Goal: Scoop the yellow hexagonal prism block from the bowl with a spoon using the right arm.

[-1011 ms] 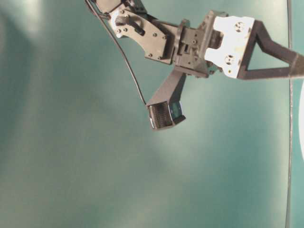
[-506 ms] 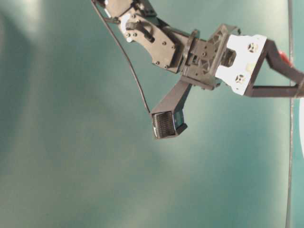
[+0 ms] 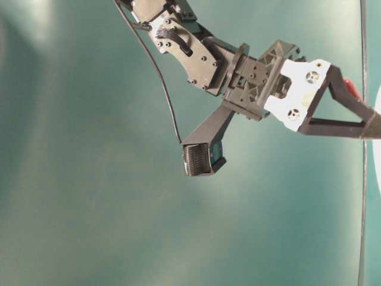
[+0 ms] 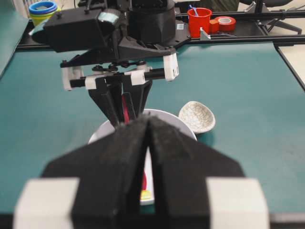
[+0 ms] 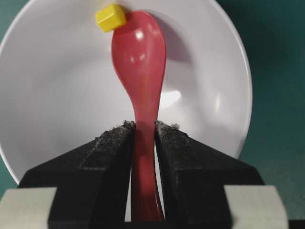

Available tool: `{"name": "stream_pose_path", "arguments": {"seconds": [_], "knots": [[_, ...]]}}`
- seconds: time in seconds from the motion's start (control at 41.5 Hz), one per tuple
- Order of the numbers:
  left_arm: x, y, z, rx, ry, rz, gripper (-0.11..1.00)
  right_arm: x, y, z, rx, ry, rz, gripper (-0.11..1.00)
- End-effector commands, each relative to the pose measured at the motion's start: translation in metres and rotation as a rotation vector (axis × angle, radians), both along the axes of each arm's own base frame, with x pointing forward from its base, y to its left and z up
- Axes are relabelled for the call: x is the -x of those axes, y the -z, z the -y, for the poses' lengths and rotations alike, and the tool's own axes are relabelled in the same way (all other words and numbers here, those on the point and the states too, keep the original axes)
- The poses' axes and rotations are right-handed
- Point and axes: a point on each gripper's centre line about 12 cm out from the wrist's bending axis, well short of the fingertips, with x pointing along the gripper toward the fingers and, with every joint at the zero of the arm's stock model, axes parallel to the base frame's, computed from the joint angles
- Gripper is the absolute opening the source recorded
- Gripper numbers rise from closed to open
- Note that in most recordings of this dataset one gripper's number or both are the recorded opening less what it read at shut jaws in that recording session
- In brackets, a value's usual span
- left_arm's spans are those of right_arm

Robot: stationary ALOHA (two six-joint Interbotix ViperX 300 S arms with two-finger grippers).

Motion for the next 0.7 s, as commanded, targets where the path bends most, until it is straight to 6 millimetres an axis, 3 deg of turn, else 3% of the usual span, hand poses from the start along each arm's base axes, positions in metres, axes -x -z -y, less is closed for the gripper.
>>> {"name": "stream_pose_path", "arguments": {"seconds": [0.0,0.385,0.674], "knots": [[-0.002,-0.007,0.0,-0.003,-0.001,0.025,0.0,-0.006,-0.022,0.001,0.01,0.003,0.065,0.23],[-0.002,-0.008,0.0,-0.003,0.001,0.025,0.0,0.007,-0.069,-0.002,0.022,-0.004,0.155,0.23],[-0.002,-0.008,0.0,0.0,-0.001,0.023,0.0,0.037,-0.108,-0.009,-0.007,0.022,0.209,0.23]]}}
